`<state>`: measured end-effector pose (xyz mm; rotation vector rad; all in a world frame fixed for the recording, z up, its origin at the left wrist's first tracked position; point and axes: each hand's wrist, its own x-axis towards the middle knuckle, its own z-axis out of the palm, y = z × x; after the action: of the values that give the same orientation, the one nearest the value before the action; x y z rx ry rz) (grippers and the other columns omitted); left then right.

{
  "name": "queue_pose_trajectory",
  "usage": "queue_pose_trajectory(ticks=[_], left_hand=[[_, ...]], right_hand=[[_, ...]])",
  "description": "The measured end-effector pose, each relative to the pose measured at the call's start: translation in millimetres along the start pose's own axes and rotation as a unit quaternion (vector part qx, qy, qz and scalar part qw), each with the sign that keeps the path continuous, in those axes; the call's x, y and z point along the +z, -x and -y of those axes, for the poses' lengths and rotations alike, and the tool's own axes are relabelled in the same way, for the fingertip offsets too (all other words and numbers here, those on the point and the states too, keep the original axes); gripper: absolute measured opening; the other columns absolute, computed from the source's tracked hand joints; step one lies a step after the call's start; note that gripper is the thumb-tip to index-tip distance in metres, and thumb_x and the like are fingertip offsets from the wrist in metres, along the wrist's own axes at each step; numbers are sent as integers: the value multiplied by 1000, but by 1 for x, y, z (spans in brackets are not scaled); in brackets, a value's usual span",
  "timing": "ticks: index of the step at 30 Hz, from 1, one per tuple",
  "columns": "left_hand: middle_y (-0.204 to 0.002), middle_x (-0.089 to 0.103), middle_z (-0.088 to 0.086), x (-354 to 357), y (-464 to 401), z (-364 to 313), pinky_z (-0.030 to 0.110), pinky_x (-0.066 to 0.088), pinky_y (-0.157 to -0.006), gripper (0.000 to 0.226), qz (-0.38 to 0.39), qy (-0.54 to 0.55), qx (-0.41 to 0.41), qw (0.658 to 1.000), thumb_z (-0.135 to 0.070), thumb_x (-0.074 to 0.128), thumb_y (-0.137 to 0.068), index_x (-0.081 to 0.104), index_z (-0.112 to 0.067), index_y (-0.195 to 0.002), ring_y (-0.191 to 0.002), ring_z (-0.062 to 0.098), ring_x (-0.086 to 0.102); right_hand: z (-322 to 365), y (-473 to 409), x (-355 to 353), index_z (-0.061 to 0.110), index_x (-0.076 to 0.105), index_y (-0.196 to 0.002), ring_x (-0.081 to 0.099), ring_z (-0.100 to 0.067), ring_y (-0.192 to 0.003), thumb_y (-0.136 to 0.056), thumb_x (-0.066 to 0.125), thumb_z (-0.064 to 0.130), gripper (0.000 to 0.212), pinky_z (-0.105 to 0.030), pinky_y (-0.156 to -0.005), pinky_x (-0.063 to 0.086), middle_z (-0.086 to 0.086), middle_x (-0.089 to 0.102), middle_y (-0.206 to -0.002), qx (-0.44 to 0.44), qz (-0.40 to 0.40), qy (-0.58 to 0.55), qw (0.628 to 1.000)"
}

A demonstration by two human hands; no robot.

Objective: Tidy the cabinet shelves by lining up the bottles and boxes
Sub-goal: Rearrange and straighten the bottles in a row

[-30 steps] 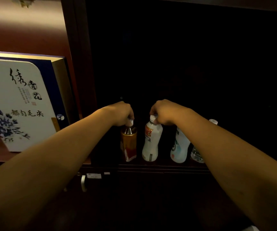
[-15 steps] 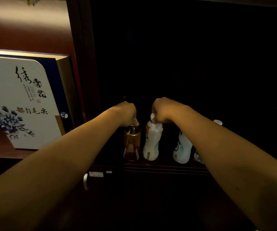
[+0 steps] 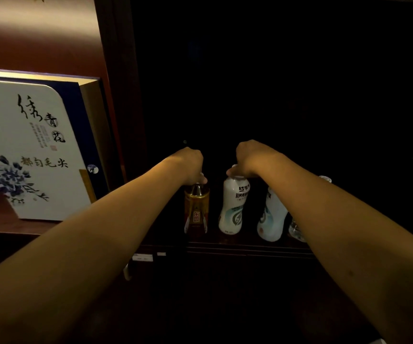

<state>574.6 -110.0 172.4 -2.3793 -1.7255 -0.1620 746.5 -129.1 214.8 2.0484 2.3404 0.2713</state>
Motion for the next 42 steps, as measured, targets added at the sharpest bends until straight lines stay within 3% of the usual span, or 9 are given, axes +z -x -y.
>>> queue_pose_trajectory(ticks=[6,11,15,17,22,29,36,39,42], left_hand=[[-85,59,-3,2,0,2,27,40,-65,26,4,21,-3,1000,-38,68,-91,68,-15,-102,-81,14,58],[-97,66,1,3,0,6,28,48,-71,26,2,59,-10,998,-37,68,-91,69,-15,-105,-88,16,62],[-97,65,-2,4,2,10,26,42,-67,27,-1,89,-18,996,-39,69,-90,69,-18,-106,-87,14,60],[-88,62,-5,3,3,8,24,39,-61,27,0,87,-19,996,-41,70,-89,70,-18,-103,-82,12,58],[-85,58,-5,0,5,6,26,41,-64,30,16,71,-19,997,-43,68,-90,71,-17,-105,-82,13,57],[-110,65,4,-23,4,-17,28,40,-70,60,2,11,-33,999,-61,61,-87,61,-16,-127,-87,14,55],[-118,64,2,-76,-15,-79,34,52,-87,45,-132,125,111,977,-43,65,-92,59,-20,-130,-105,18,61],[-122,59,-1,-83,-25,-112,32,50,-91,42,-100,139,190,967,-35,70,-90,61,-22,-128,-110,15,57],[-131,54,-4,-77,-35,-142,31,47,-97,46,-26,119,233,965,-25,73,-88,60,-25,-132,-117,13,53]], right_hand=[[-3,-2,4,9,59,-123,52,-20,-84,-90,66,52,55,-32,-72,42,-8,61,-106,17,-5,11,1000],[-8,2,-2,5,61,-113,54,-19,-67,-88,68,53,54,-33,-69,48,-4,49,-70,44,19,-42,998],[-13,7,3,7,58,-125,66,-25,-86,-88,69,51,59,-37,-81,57,-8,59,-87,38,1,-89,995],[-15,7,7,8,58,-125,65,-23,-81,-87,70,53,60,-35,-75,57,-6,59,-84,35,-15,-108,993],[-28,7,21,23,62,-95,50,-9,-56,-85,65,63,41,-24,-48,36,5,48,-64,27,-36,-176,983],[-89,19,15,31,60,-81,61,-8,-68,-85,55,72,41,-24,-51,42,8,62,-75,19,-110,-245,963],[-167,25,-3,32,70,-85,58,-5,-77,-92,67,40,11,-25,-64,45,6,68,-95,25,-69,-179,981],[-193,30,4,36,71,-91,59,-10,-86,-88,72,40,6,-26,-70,45,8,66,-100,63,-14,-138,988],[-208,33,21,32,73,-106,60,-10,-85,-85,75,42,23,-23,-60,44,8,65,-102,84,37,-124,988]])
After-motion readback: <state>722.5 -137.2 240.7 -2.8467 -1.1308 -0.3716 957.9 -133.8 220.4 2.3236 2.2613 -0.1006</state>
